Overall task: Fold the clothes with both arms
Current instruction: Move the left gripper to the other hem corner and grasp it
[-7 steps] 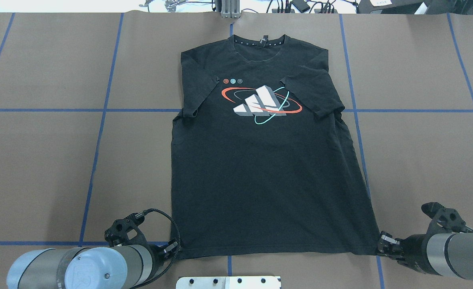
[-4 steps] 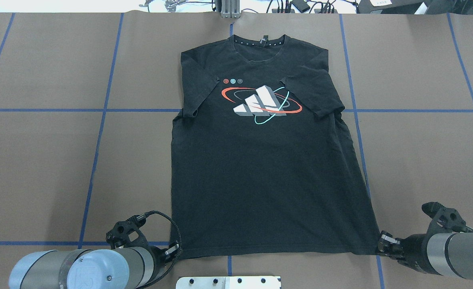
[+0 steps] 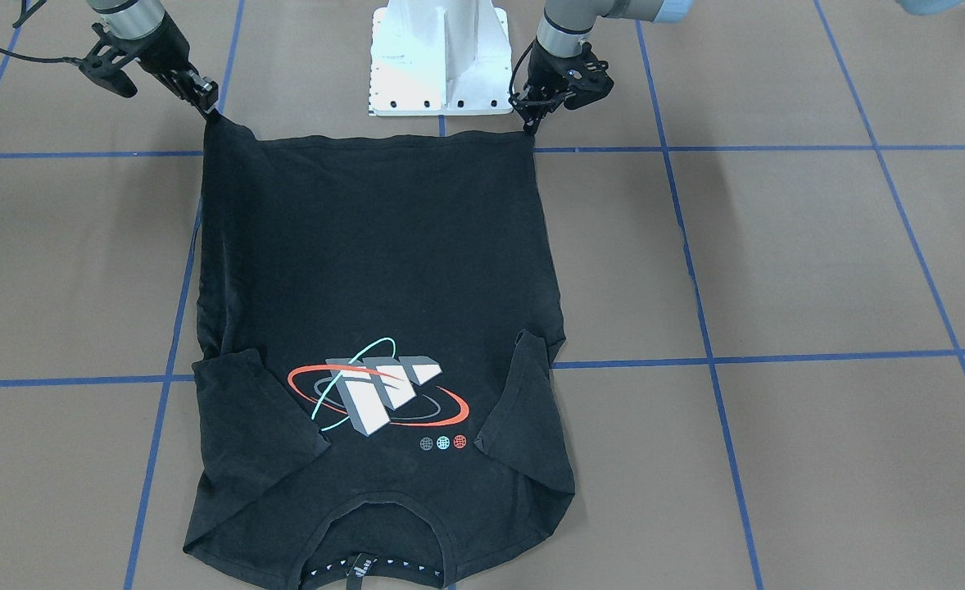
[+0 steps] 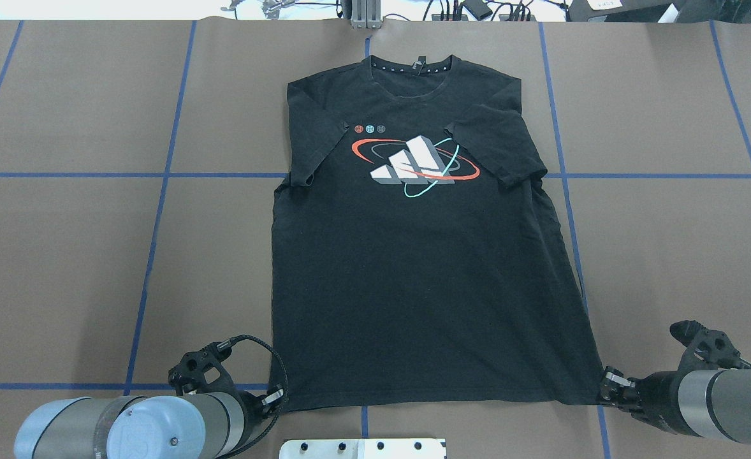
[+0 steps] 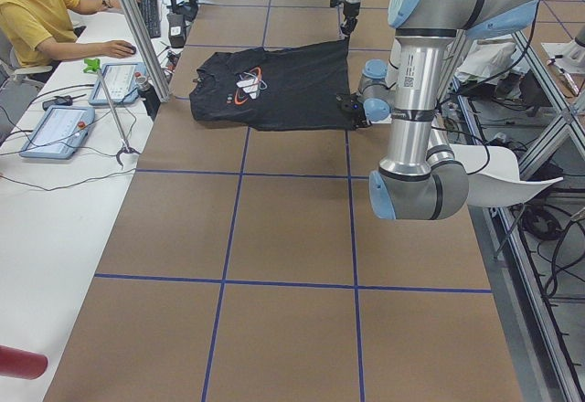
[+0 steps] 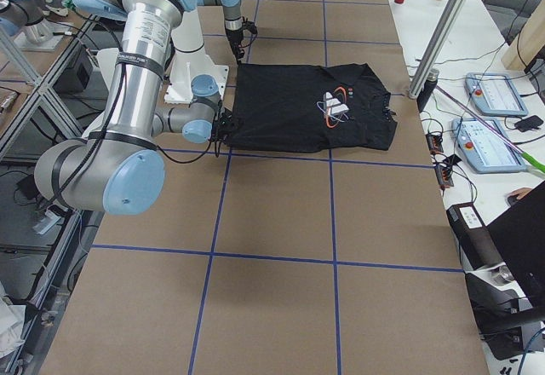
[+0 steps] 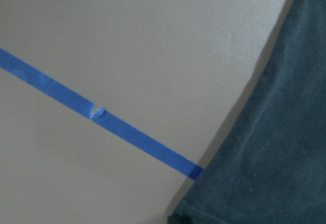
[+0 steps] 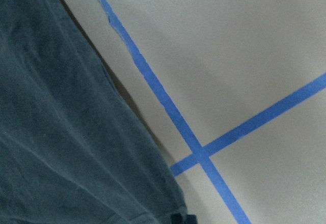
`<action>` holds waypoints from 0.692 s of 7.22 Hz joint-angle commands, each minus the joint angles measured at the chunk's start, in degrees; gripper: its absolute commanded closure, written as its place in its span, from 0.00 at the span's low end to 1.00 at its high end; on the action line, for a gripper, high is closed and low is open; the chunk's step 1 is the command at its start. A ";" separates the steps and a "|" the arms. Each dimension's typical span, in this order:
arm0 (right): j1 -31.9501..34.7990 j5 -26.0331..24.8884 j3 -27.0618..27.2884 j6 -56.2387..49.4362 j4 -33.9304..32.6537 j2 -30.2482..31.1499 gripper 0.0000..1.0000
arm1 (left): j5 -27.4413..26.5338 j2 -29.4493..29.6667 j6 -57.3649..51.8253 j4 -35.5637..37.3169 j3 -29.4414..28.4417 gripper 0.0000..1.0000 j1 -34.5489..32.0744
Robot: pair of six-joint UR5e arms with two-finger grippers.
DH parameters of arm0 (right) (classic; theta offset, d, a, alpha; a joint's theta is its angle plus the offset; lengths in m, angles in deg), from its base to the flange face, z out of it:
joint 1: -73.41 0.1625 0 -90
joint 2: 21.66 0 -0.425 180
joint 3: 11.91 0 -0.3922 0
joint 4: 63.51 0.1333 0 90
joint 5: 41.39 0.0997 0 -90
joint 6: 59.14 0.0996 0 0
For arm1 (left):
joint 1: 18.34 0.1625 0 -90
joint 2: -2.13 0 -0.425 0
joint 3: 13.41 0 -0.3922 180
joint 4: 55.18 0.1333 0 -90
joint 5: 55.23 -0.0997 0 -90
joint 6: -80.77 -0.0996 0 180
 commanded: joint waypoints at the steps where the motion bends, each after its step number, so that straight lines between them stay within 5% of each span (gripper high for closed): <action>1: 0.00 0.00 0.00 0.00 0.00 0.00 1.00 | 0.09 -0.51 0.00 0.35 2.41 1.00 -0.53; 5: 0.00 2.01 3.50 0.61 0.00 0.26 1.00 | 0.44 -6.64 -0.96 1.41 10.48 1.00 -0.62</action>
